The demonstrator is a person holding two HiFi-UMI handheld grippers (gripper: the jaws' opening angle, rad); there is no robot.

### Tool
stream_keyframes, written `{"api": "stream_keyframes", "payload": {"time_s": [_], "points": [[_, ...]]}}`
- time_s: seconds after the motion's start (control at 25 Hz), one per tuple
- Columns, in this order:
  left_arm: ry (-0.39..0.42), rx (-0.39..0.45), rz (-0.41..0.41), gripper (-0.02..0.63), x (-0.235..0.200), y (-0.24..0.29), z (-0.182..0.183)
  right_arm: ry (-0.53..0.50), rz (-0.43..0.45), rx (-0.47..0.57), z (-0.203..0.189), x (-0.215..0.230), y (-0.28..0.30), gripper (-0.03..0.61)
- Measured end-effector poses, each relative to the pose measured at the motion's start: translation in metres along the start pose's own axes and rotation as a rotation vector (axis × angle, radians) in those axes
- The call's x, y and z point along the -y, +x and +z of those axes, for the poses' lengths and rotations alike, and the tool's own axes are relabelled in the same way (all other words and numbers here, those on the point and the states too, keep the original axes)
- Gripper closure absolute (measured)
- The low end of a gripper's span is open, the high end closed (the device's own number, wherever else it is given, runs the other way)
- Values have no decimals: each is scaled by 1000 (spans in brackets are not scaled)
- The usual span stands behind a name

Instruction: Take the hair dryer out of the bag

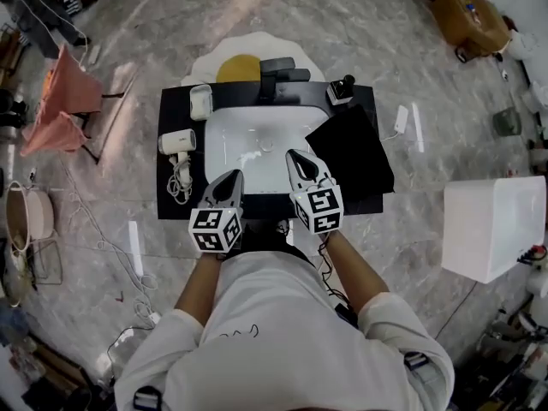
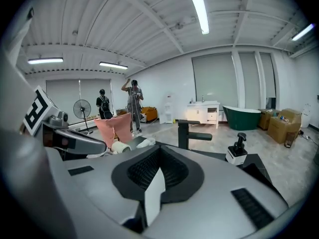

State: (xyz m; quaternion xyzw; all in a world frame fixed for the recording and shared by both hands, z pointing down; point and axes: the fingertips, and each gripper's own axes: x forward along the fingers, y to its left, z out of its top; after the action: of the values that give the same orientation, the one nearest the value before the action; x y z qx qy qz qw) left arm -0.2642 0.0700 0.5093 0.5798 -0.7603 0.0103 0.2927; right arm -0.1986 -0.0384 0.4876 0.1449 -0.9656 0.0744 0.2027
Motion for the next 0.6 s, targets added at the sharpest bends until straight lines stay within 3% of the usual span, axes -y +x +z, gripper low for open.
{"api": "stream_keyframes", "payload": {"time_s": [0.24,0.6], "points": [[101,80,-5,591,3,-22,48,5,-21,61,37,-18,-10,581],[289,266,-36,591,6,-44,134,-32,-68,200,107,-38,-14,581]]}}
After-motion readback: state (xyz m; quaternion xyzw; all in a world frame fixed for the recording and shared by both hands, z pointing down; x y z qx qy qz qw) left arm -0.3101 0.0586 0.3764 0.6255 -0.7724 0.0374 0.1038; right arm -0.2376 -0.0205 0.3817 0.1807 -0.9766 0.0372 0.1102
